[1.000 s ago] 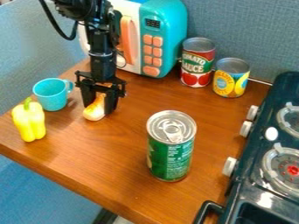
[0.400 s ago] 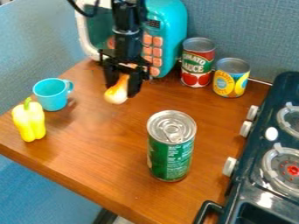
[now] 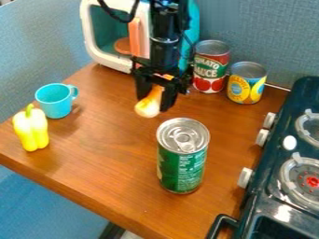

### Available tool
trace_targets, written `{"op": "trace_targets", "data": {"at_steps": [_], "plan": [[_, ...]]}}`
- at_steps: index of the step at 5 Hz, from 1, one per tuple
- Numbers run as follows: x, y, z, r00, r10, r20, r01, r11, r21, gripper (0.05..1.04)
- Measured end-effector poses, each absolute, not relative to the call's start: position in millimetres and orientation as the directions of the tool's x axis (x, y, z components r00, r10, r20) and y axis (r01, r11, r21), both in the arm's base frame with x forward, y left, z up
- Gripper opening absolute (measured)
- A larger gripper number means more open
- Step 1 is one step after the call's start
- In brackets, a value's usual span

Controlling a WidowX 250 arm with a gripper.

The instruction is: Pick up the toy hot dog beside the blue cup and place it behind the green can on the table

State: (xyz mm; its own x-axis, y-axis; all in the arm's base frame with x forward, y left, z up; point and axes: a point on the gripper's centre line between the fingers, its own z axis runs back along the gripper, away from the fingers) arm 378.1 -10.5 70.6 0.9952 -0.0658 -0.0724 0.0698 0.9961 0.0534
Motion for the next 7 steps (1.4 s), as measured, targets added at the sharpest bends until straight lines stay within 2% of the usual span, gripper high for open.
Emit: {"op": "trace_targets", "data": {"at_steps": [2,3,6,7], "plan": [[369,-12,63,0.992,-0.048,-0.112,0.055,0.997,0.055,0.704],[357,-17,48,0.989,-0.034,-0.143,0.039,0.999,0.026,0.704],[344,-19,20,0.990,-0.073,-0.124,0.074,0.997,0.000,0.704],[344,-19,20,0.989,-0.077,-0.124,0.077,0.997,-0.001,0.753]]}}
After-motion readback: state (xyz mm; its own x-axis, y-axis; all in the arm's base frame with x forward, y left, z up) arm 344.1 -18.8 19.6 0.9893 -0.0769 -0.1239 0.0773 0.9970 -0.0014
